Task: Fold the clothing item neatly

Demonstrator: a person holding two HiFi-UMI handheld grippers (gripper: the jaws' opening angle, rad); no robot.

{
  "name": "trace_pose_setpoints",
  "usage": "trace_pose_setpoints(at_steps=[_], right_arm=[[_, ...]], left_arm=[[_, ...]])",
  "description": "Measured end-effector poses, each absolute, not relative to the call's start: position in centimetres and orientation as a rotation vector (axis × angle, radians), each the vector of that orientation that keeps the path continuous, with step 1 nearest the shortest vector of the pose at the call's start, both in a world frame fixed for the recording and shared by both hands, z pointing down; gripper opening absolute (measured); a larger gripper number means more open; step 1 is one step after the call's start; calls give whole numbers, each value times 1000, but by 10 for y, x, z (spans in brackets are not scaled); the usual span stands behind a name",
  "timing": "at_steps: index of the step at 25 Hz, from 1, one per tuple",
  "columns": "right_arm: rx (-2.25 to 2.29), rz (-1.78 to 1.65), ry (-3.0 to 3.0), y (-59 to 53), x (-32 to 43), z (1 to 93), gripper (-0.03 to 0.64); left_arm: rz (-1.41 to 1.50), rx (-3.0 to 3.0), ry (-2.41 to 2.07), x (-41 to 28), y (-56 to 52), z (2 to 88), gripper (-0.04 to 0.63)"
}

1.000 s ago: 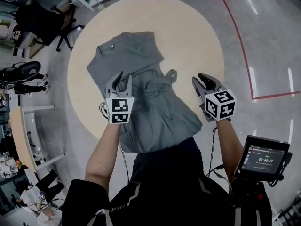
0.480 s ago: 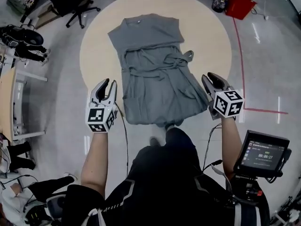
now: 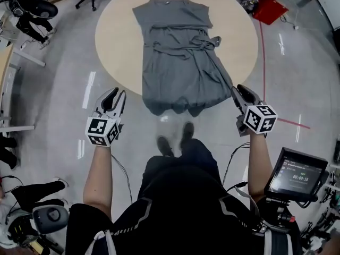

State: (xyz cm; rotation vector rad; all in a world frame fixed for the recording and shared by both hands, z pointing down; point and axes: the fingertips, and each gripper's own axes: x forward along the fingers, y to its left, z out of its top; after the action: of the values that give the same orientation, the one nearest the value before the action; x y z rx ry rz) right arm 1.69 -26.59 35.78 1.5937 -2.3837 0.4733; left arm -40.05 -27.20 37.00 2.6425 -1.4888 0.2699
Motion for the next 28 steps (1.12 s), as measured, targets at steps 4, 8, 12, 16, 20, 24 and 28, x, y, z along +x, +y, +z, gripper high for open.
trace_pose_setpoints(at_steps=[4,8,12,16,20,24,28], right_arm=[[1586,481,-2388,-241,38,362,98],[1541,504,-2403,-224,63,374,98],[1384,508,-2415,-221,83,402,110],[1261,569,-2446,-225,97,450,157],[1113,630,-2434,-219,108,485,254],[1025,693,-2437,-237,111,546,278],[974,692,-2490,-264,104,590,291]], left_arm=[[223,2614,-1395,-394,-236,389,97],[275,2566,-1311,-385,-208,421,103],[285,2536,-1223,-367,-201,443,150],[285,2506,-1202,-350,-208,478,194],[328,2436,-1162,-337,-210,511,259],[381,2421,-1084,-333,-231,573,326],[388,2478,-932,-323,-246,627,378]])
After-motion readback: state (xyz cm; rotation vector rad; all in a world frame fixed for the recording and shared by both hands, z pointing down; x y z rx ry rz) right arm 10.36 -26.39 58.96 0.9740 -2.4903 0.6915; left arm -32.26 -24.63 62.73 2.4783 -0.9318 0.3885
